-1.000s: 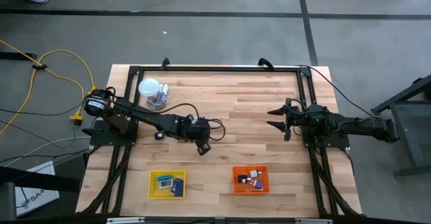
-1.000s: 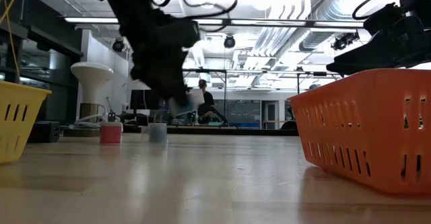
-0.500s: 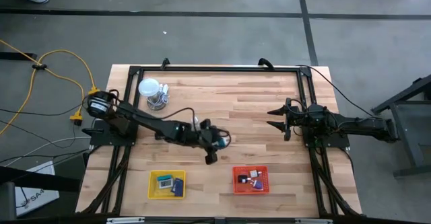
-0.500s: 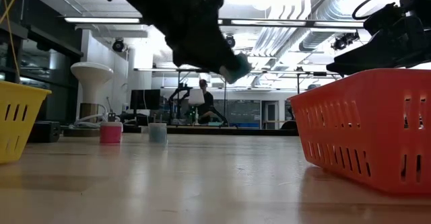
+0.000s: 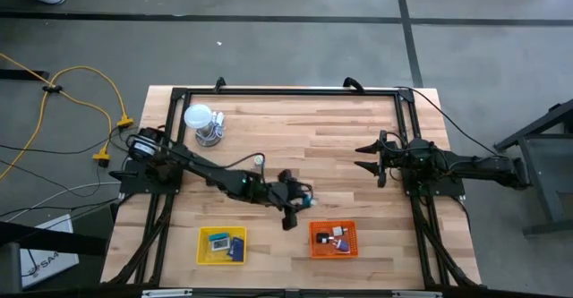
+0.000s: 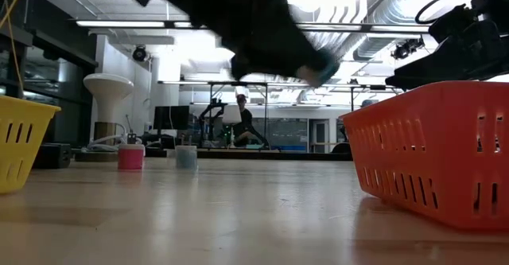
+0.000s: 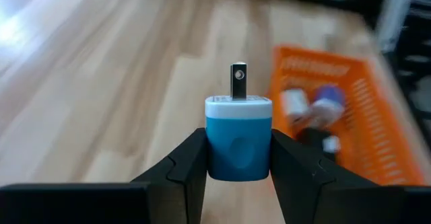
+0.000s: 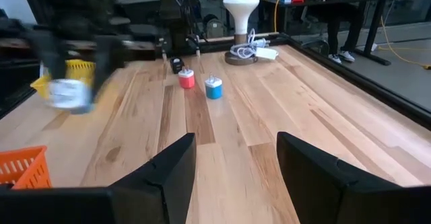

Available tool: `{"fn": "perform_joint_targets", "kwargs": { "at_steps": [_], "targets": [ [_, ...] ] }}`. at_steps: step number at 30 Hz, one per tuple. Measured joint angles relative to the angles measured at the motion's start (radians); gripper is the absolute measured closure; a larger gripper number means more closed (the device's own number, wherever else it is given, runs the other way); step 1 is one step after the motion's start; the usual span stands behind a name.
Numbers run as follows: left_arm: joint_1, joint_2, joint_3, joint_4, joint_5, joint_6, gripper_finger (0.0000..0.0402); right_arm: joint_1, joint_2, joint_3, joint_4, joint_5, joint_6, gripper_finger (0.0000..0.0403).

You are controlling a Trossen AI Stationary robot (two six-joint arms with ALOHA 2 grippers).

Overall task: Pick & Place Office items
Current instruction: Put the bottom light blue charger adapter into the orange bin

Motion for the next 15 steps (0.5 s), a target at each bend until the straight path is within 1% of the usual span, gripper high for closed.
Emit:
{"fn": "perform_joint_targets", "kwargs": {
  "at_steps": [2, 5, 10, 12, 14, 15],
  "targets": [
    [-0.01, 0.017, 0.043, -0.01, 0.008, 0.034, 0.0273, 0.0, 0.002, 0.0, 0.001, 0.0, 0.0, 0.0208],
    [-0.026, 0.059, 0.144, -0.058, 0.017, 0.077, 0.0273, 0.0, 0.006, 0.0, -0.003, -0.001, 0.0, 0.0208],
    [-0.043, 0.126, 0.305, -0.257, 0.015, 0.114, 0.0273, 0.0, 0.019, 0.0, -0.006, -0.002, 0.0, 0.0208],
    [-0.052, 0.166, 0.376, -0.283, 0.016, 0.13, 0.0273, 0.0, 0.024, 0.0, -0.009, -0.002, 0.0, 0.0208],
    [-0.061, 0.181, 0.41, -0.354, 0.017, 0.148, 0.0273, 0.0, 0.031, 0.0, -0.007, -0.003, 0.0, 0.0208],
    [-0.067, 0.2, 0.431, -0.354, 0.016, 0.16, 0.0273, 0.0, 0.037, 0.0, -0.009, -0.003, 0.0, 0.0208]
  ]
}}
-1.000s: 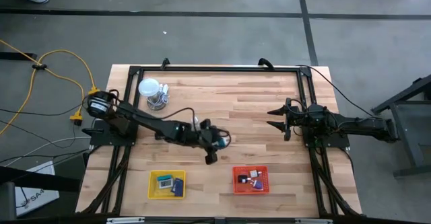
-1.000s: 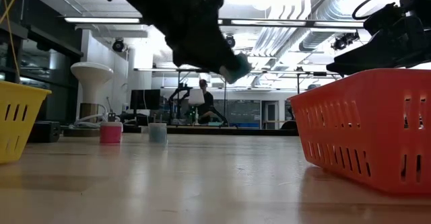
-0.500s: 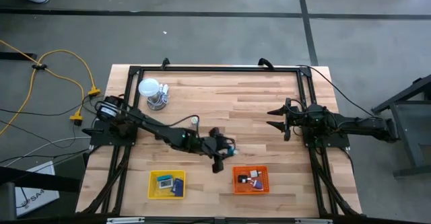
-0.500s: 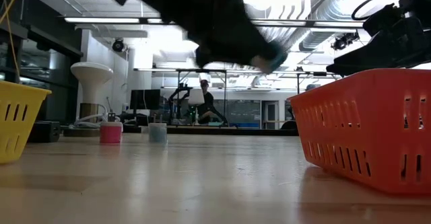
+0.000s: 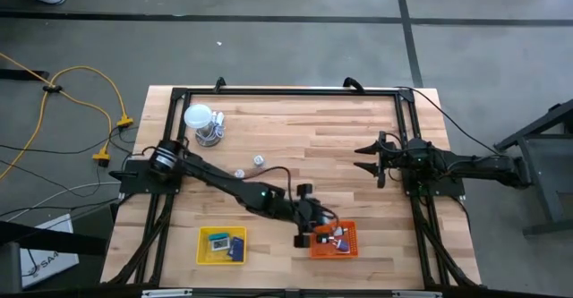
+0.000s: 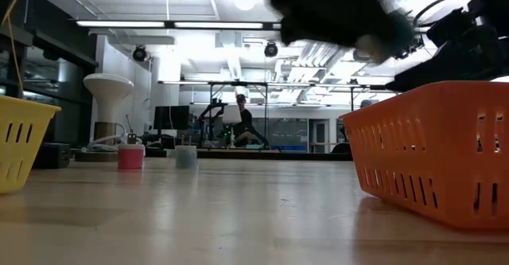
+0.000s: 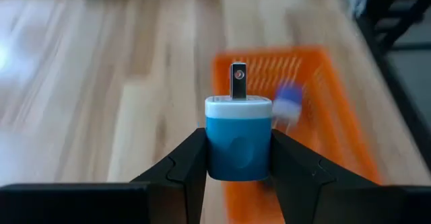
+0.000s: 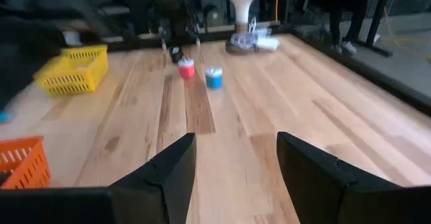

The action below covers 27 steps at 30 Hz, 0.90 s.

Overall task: Pick & Place Office items
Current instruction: Put the bottom light blue charger adapter into the orange bin

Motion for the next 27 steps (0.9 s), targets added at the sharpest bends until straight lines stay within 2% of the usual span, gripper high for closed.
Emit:
{"fn": "perform_joint_targets", "kwargs": {
  "at_steps": [4, 11, 27],
  "targets": [
    [-0.016, 0.032, 0.023, -0.001, 0.006, 0.028, 0.0273, 0.0, 0.014, 0.0, 0.001, -0.002, 0.0, 0.0208],
    [-0.017, 0.063, 0.024, -0.01, 0.052, -0.021, 0.0273, 0.0, 0.031, 0.0, 0.006, 0.001, 0.0, 0.0208],
    [-0.017, 0.098, 0.024, -0.016, 0.069, -0.031, 0.0273, 0.0, 0.035, 0.0, 0.01, 0.003, 0.0, 0.0208]
  ]
}}
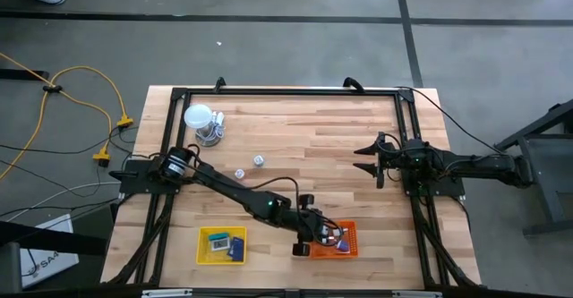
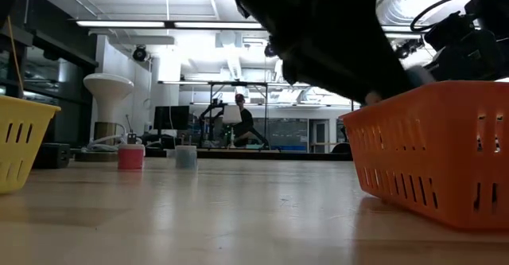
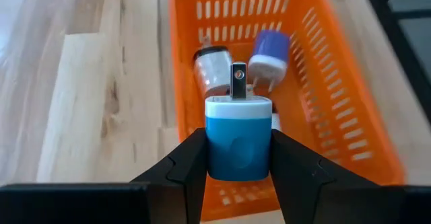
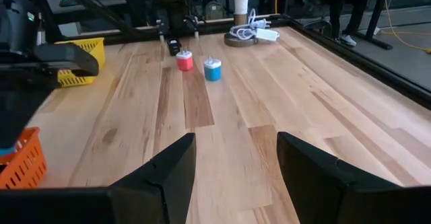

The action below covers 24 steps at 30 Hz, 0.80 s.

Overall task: Pick & Place Office items
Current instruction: Put the bottom light blue charger adapter into the orange bin

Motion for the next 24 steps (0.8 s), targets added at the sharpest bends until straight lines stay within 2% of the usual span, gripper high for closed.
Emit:
{"fn": "perform_joint_targets", "kwargs": {
  "at_steps": [8, 16, 24],
  "targets": [
    [0.004, 0.011, 0.002, 0.012, 0.029, -0.035, 0.027, 0.0, 0.0, 0.0, 0.0, 0.0, 0.0, 0.0208],
    [0.004, 0.011, 0.002, 0.009, 0.027, -0.039, 0.0227, 0.0, 0.0, 0.0, 0.0, 0.0, 0.0, 0.0208],
    [0.004, 0.011, 0.002, 0.01, 0.026, -0.038, 0.0221, 0.0, 0.0, 0.0, 0.0, -0.001, 0.0, 0.0208]
  ]
}}
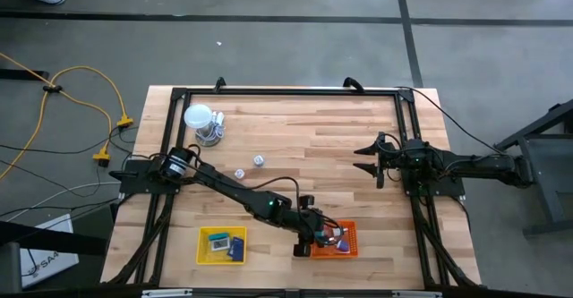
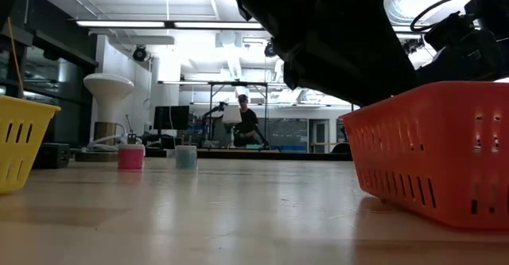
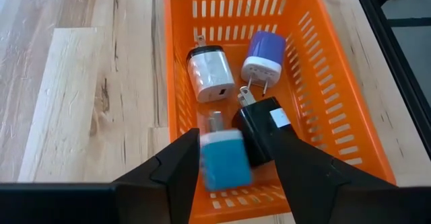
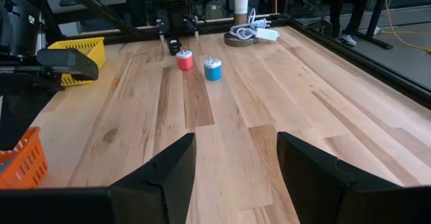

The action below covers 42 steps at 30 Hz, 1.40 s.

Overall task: Pick & Place Office items
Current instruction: Put the bottom light blue charger adapter into the orange bin, then put the pink charger adapter into the orange bin

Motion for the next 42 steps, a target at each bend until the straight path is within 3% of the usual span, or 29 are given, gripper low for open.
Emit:
{"fn": "perform_joint_targets", "kwargs": {
  "at_steps": [21, 36, 42],
  "targets": [
    [0.016, -0.044, -0.002, -0.019, 0.001, 0.004, 0.022, 0.0, 0.0, 0.0, 0.0, 0.0, 0.0, 0.0208],
    [0.112, -0.113, -0.001, -0.231, 0.01, -0.115, 0.022, 0.0, 0.0, 0.0, -0.003, -0.002, 0.0, 0.0208],
    [0.15, -0.176, -0.082, -0.274, 0.01, -0.18, 0.022, 0.0, -0.001, 0.0, -0.002, -0.001, 0.0, 0.0208]
  ]
}}
